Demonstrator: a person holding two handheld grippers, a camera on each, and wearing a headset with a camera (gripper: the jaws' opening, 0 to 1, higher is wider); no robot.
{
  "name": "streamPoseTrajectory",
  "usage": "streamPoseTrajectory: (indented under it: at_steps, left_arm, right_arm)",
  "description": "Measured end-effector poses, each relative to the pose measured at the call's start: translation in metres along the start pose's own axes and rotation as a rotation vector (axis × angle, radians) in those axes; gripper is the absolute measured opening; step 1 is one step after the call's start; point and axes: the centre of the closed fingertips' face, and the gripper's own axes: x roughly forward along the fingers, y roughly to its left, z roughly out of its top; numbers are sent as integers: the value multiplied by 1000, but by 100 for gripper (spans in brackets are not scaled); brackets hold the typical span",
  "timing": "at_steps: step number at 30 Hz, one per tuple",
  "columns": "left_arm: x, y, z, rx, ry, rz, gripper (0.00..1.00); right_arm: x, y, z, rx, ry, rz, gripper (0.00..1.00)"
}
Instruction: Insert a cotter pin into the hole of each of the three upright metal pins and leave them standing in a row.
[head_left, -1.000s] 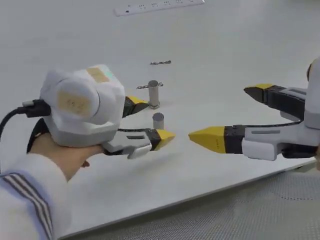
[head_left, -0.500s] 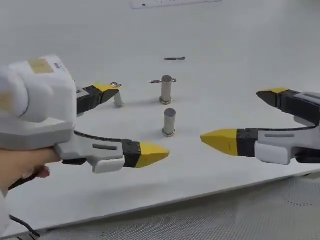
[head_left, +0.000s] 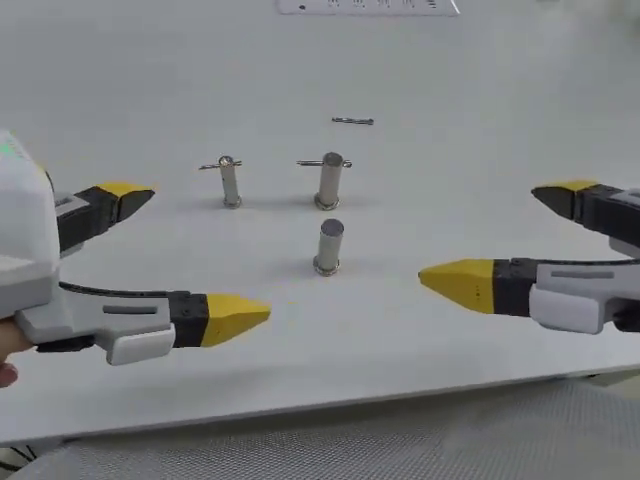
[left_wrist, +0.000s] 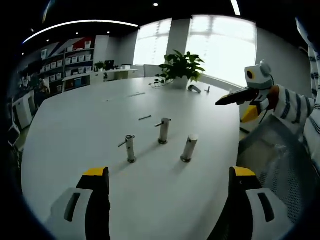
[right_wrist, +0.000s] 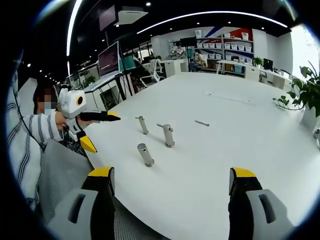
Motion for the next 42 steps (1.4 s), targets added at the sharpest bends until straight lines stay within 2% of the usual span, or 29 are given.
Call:
streamPoseTrajectory:
  at_steps: [5,9,13,18,20,25,28,29,35,37,42]
  left_arm:
    - [-7,2,-7,-45,22,-1,99]
    - [-11,1,-7,-45,19,4,99]
    - [-13,1,-6,-43,13,15,99]
    - [-12,-6,-5,-51,8,7,99]
    - [-11,-9,-3,-47,3,7,99]
    - [-8,-12,0,-40,-2,6,99]
    - [-7,-13,2,-47,-13,8,99]
    - [-7,-13,4,-52,-21,11,99]
    - [-6,-14,7,-67,-39,14,99]
    - [-4,-17,11,-114,-77,1,99]
    - [-2,-19,10,-116,-79,1,99]
  right_arm:
    - [6,-17,9,-101,61,15,90]
    - [9,-29,20,-169,92,14,88]
    - [15,-40,31,-283,154,26,86]
    - [28,-50,47,-363,190,35,79]
    - [36,-52,54,-405,197,59,75]
    - [50,-61,66,-495,246,76,72]
    - [61,-63,76,-511,244,99,70]
    - [67,-68,79,-519,257,114,69]
    - [91,-76,82,-584,311,145,64]
    - [102,-80,83,-601,326,178,62]
    - [127,-92,76,-655,396,187,58]
